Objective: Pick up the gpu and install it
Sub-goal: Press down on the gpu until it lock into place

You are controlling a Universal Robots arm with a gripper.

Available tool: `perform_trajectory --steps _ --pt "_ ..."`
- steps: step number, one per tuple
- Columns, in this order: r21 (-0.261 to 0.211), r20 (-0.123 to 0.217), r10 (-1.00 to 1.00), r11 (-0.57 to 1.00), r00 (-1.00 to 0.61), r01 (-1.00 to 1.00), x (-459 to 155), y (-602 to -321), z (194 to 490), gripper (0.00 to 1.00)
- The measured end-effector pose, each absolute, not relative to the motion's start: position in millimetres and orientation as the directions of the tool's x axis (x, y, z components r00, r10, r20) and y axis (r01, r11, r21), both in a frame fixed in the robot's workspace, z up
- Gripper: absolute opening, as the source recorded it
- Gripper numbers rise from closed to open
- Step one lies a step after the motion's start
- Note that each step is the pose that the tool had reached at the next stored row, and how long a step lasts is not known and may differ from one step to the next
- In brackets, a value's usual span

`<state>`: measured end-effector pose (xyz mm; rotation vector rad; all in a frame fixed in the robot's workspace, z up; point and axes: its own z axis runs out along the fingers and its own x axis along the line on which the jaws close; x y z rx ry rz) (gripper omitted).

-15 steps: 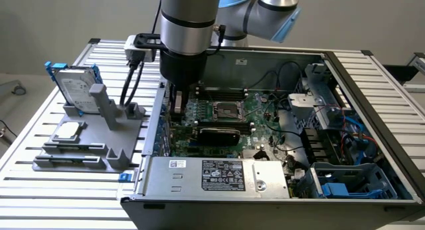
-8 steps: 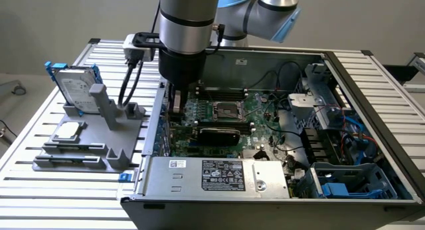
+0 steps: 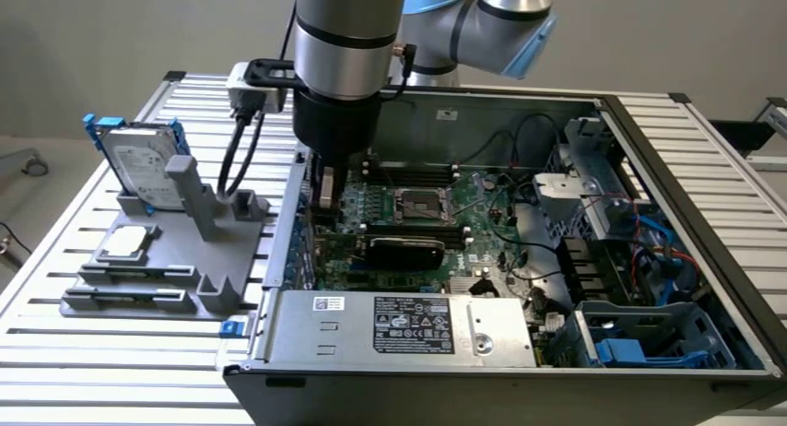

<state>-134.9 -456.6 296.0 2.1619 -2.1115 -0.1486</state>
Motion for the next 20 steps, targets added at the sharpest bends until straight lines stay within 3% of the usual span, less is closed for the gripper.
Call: perform_trajectory --steps 20 --pt "0.162 0.011 -1.000 -0.022 0.024 -0.987 -135.8 -456.6 301.2 0.11"
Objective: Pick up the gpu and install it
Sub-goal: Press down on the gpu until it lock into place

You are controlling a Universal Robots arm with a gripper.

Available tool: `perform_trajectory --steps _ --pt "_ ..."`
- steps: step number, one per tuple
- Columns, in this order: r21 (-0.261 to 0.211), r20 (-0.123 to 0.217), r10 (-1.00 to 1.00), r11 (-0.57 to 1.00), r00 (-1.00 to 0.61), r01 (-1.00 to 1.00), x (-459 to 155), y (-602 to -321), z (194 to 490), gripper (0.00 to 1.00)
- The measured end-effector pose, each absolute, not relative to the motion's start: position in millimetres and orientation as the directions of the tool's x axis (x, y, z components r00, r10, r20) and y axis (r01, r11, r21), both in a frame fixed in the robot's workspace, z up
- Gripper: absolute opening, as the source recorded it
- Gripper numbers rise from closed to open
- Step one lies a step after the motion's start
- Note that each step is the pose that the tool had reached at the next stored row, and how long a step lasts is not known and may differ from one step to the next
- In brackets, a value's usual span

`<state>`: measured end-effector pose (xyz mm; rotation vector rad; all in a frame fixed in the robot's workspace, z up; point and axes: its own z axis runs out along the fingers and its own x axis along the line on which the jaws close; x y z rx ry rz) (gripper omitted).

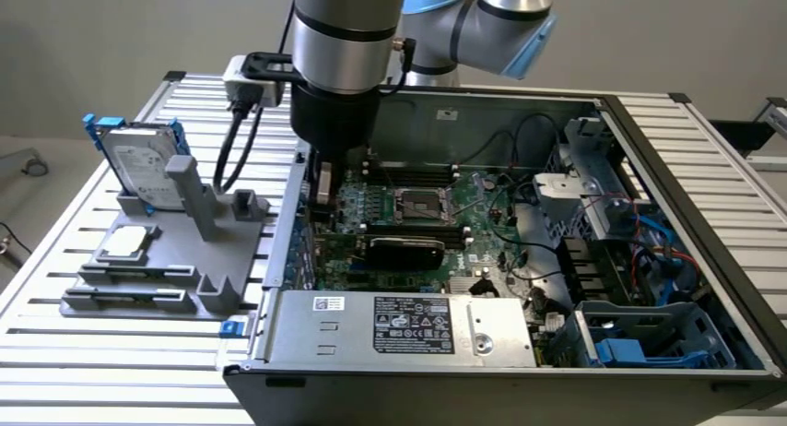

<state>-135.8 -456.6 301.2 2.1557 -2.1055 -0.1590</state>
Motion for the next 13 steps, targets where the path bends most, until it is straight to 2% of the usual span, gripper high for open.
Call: perform_trajectory --steps 13 --pt "0.166 0.011 -1.000 -0.022 0.024 -0.986 -136.9 -456.4 301.1 0.11"
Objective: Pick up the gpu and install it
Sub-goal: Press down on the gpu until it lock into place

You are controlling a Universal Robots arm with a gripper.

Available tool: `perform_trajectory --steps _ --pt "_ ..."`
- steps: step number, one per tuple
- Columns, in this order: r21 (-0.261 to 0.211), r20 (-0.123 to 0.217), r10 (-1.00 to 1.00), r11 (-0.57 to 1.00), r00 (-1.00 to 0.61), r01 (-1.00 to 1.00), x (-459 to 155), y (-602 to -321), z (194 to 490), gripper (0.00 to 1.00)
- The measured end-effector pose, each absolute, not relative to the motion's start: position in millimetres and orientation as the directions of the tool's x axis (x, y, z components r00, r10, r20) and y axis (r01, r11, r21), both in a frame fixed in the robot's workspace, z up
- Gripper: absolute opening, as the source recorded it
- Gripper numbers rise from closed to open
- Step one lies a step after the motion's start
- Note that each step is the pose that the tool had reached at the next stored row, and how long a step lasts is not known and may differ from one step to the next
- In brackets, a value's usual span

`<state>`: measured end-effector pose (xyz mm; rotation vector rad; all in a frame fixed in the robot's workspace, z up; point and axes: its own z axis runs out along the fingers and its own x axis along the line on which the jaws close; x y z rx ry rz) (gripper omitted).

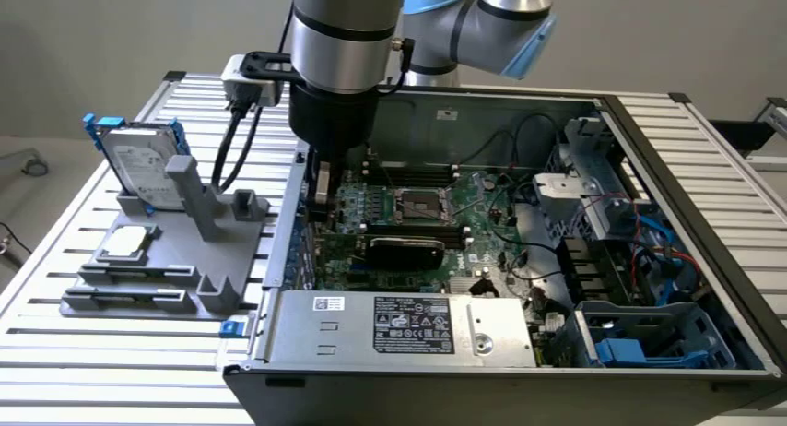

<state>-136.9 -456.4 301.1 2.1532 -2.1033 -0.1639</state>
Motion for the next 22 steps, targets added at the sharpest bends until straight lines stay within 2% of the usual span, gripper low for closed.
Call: perform_trajectory --steps 22 --pt "0.166 0.011 -1.000 -0.022 0.024 -0.986 -137.8 -455.4 298.9 0.11"
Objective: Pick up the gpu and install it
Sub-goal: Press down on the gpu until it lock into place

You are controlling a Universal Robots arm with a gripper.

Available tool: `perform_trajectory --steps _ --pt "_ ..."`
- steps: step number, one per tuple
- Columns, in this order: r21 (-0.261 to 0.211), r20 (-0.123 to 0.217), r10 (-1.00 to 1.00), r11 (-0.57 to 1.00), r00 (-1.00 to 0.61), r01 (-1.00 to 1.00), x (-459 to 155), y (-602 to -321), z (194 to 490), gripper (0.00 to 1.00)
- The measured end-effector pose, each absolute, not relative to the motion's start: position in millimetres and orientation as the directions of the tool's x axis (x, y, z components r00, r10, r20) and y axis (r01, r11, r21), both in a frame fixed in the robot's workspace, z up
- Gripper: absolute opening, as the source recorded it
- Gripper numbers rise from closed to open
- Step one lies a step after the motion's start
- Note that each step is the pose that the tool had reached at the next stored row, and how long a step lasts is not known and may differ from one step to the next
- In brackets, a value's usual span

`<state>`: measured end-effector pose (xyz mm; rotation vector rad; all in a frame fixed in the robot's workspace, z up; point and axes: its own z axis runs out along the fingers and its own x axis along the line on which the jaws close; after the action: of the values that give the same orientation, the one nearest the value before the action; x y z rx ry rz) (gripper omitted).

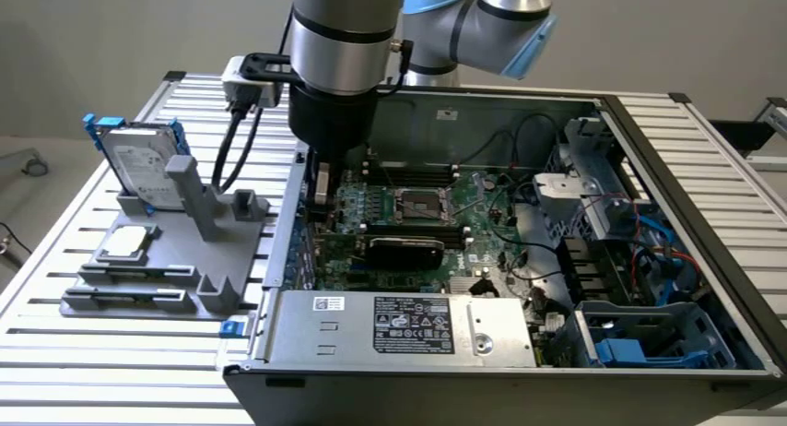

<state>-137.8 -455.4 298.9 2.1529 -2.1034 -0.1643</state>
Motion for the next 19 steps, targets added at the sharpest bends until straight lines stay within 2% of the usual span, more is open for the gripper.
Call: perform_trajectory --steps 19 --pt "0.157 0.011 -1.000 -0.025 0.027 -0.987 -134.8 -455.2 306.8 0.11"
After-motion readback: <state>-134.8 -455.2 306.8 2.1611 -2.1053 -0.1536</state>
